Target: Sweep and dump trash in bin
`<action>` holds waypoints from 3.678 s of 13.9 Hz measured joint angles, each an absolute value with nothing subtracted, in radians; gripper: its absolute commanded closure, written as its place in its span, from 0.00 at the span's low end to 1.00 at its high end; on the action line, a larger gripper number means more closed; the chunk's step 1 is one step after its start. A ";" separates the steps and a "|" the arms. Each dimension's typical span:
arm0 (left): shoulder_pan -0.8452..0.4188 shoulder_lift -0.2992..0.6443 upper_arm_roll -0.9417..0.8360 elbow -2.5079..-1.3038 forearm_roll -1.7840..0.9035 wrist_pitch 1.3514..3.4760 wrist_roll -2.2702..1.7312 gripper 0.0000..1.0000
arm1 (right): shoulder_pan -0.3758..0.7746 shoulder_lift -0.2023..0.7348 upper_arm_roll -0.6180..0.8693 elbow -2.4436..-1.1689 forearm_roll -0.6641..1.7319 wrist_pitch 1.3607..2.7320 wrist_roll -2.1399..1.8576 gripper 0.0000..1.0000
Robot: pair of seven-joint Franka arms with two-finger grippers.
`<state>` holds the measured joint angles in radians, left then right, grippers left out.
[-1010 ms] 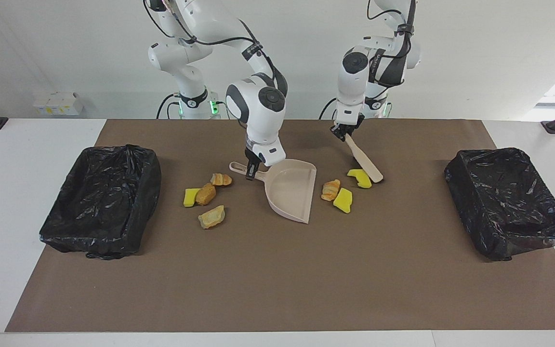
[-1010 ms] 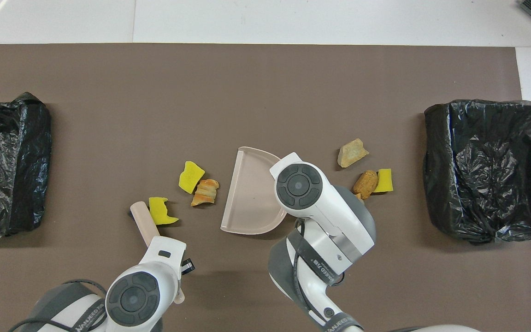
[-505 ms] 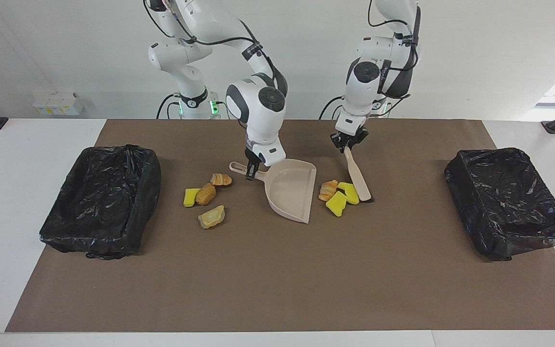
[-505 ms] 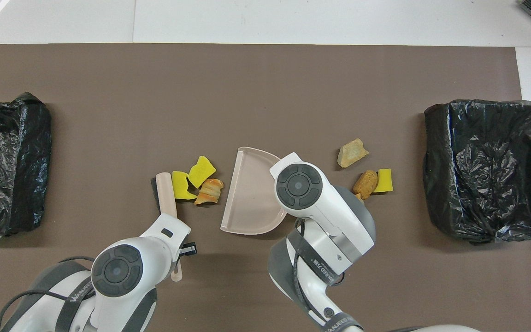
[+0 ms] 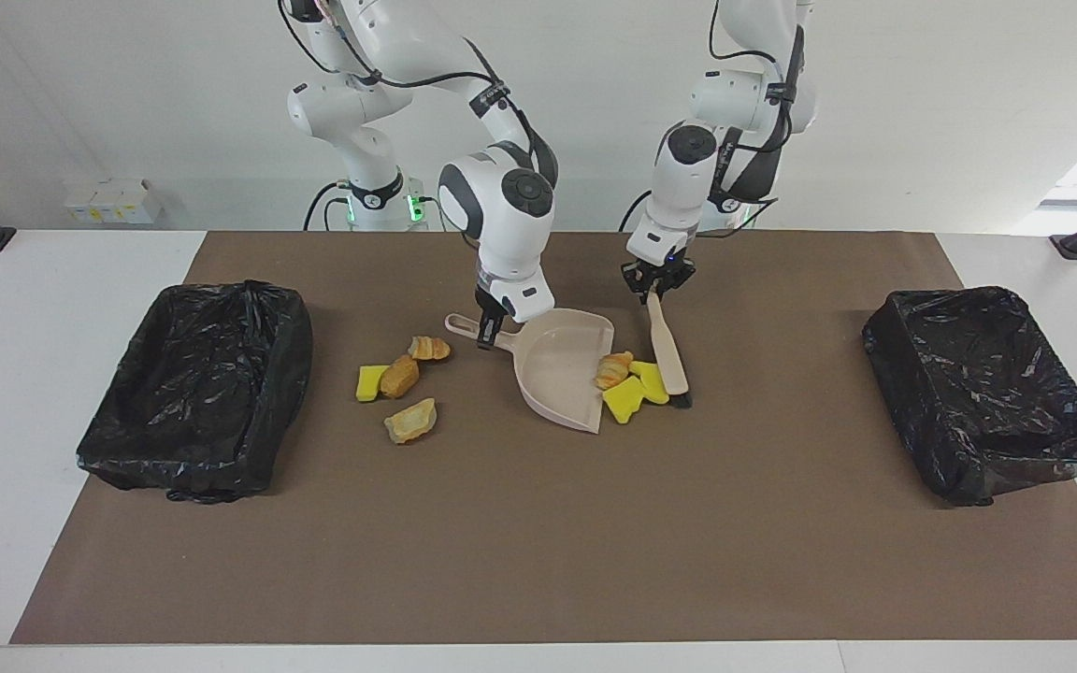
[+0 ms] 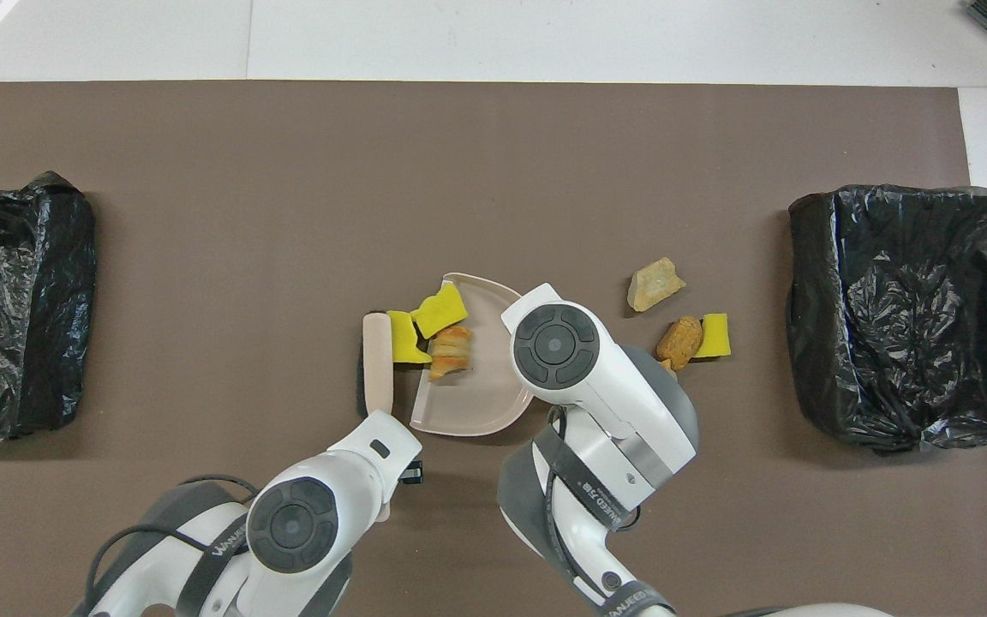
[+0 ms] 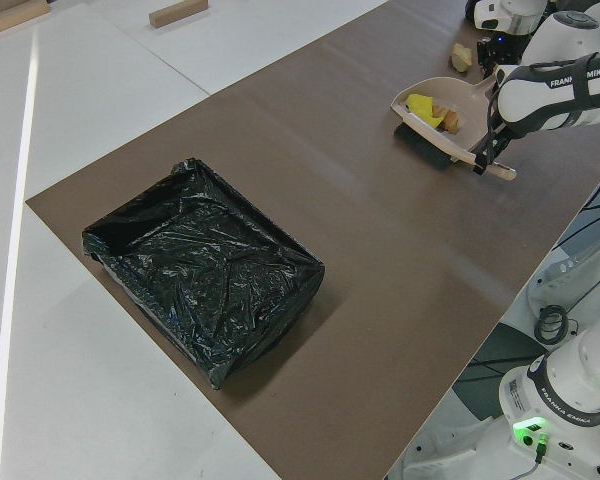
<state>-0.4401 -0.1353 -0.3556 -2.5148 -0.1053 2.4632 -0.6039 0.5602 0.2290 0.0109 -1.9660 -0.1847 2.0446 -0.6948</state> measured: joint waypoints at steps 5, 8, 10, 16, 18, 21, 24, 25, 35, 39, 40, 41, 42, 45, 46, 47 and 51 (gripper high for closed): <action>-0.537 -0.117 -0.357 -2.457 -0.111 2.446 -0.606 1.00 | 0.560 0.229 0.011 -1.969 -0.185 2.045 -0.695 1.00; -0.517 -0.109 -0.338 -2.439 -0.108 2.374 -0.603 1.00 | 0.560 0.229 0.011 -1.970 -0.185 2.045 -0.695 1.00; -0.467 -0.108 -0.333 -2.432 -0.087 2.341 -0.591 1.00 | 0.560 0.229 0.011 -1.970 -0.185 2.045 -0.695 1.00; -0.351 -0.107 -0.328 -2.330 -0.018 2.130 -0.586 1.00 | 0.548 0.229 0.010 -1.970 -0.184 2.045 -0.696 1.00; -0.325 -0.108 -0.327 -2.285 -0.017 2.079 -0.586 1.00 | 0.531 0.222 0.009 -1.970 -0.184 2.044 -0.696 1.00; -0.290 -0.108 -0.326 -2.230 -0.017 2.032 -0.581 1.00 | 0.483 0.178 0.007 -1.969 -0.184 2.043 -0.725 1.00; -0.276 -0.108 -0.326 -2.227 -0.017 2.027 -0.579 1.00 | 0.424 0.115 0.006 -1.970 -0.178 2.038 -0.796 1.00; -0.275 -0.108 -0.327 -2.229 -0.018 2.026 -0.579 1.00 | 0.398 0.097 0.005 -1.969 -0.176 2.033 -0.818 1.00; -0.522 -0.193 -0.355 -2.455 -0.202 2.271 -0.716 1.00 | -0.142 0.042 -0.014 -1.767 -0.089 1.784 -1.401 1.00; -0.677 -0.255 -0.358 -2.601 -0.206 2.424 -0.902 1.00 | -0.373 0.062 -0.020 -1.714 -0.121 1.788 -1.723 1.00; -0.701 -0.260 -0.358 -2.623 -0.206 2.463 -0.943 1.00 | -0.400 0.069 -0.021 -1.701 -0.163 1.805 -1.764 1.00; -0.712 -0.262 -0.358 -2.636 -0.206 2.489 -0.967 1.00 | -0.417 0.076 -0.021 -1.692 -0.220 1.844 -1.791 1.00; -0.714 -0.264 -0.356 -2.641 -0.206 2.500 -0.978 1.00 | -0.425 0.082 -0.020 -1.690 -0.281 1.895 -1.815 1.00; -0.710 -0.263 -0.342 -2.644 -0.206 2.506 -0.980 0.75 | -0.426 0.091 -0.018 -1.699 -0.453 1.975 -1.872 1.00; -0.707 -0.263 -0.338 -2.645 -0.206 2.506 -0.980 0.50 | -0.426 0.092 -0.016 -1.711 -0.495 2.000 -1.877 1.00; -0.700 -0.263 -0.337 -2.646 -0.206 2.506 -0.979 0.24 | -0.426 0.094 -0.014 -1.731 -0.540 2.030 -1.878 1.00; -0.633 -0.246 -0.335 -2.632 -0.206 2.500 -0.897 0.00 | -0.424 0.103 -0.011 -1.817 -0.713 2.141 -1.873 1.00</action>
<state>-0.6331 -0.2457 -0.3354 -2.6322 -0.2057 2.5001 -0.8974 -0.4239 0.1030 -0.0115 -1.8168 -0.7126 2.1408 -1.8733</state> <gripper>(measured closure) 0.339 0.683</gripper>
